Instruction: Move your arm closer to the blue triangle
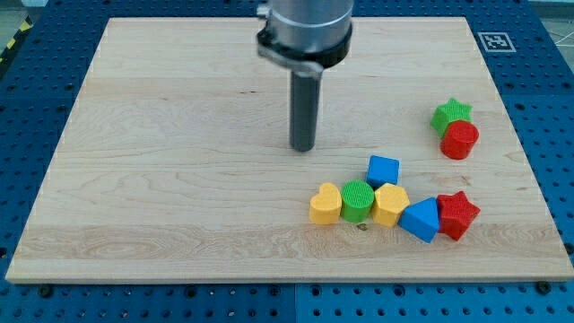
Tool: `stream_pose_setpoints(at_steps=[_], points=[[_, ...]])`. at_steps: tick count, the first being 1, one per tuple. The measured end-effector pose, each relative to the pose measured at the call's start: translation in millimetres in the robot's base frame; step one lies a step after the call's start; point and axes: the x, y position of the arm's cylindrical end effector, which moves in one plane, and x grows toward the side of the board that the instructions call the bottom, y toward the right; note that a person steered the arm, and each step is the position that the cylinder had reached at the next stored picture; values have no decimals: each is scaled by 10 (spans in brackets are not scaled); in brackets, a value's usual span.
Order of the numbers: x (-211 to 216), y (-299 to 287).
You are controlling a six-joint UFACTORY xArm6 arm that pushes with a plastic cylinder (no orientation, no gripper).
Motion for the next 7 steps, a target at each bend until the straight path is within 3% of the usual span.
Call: stream_pose_setpoints(at_steps=[2, 3, 6, 7], points=[[1166, -213], [1438, -27], [1449, 1385], [1454, 1598]])
